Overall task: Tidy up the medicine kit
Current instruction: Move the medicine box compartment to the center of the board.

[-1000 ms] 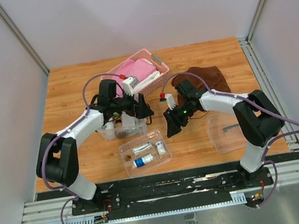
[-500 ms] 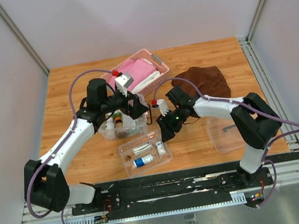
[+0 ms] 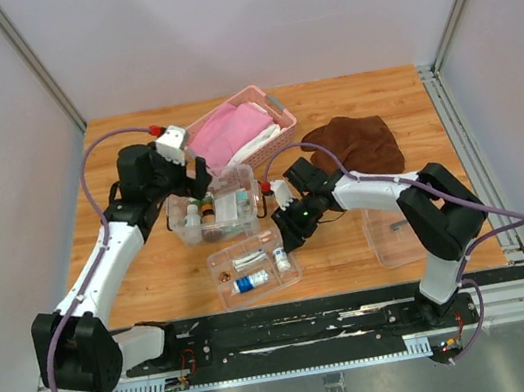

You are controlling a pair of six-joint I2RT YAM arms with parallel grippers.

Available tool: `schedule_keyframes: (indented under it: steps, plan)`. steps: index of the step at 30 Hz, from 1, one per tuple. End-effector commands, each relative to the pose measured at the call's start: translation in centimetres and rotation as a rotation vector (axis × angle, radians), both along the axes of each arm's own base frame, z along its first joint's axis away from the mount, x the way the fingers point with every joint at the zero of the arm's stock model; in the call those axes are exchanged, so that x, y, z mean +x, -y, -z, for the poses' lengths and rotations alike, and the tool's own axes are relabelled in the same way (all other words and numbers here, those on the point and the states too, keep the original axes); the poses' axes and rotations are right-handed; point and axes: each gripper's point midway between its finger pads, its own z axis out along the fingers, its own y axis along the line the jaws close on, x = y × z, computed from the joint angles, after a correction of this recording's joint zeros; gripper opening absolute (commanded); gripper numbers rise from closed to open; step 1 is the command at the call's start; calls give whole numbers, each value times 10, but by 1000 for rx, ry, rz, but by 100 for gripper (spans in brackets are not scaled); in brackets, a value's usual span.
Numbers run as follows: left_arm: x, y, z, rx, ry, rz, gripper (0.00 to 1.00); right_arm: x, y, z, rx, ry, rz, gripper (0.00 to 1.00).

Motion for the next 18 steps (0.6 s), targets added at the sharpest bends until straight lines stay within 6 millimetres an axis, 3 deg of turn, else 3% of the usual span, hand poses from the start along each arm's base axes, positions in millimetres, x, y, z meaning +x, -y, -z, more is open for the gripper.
schedule_keyframes:
  steps: [1, 4, 7, 12, 18]
  plan:
    - [16, -79, 10, 73, -5, -307, 95, -7, 8, 20, -93, -21, 13, 39]
    - [10, -110, 30, 83, -67, -387, 94, -5, 11, 21, -117, -12, 20, 37]
    - [1, -117, 52, 78, -162, -393, 93, -3, 11, 18, -114, -5, 19, 36]
    - [-5, -106, 77, 51, -280, -342, 90, 0, 12, 16, -122, 10, 26, 35]
    - [-17, -72, 88, -54, -379, -180, 81, 7, 18, 15, -158, 40, 49, 35]
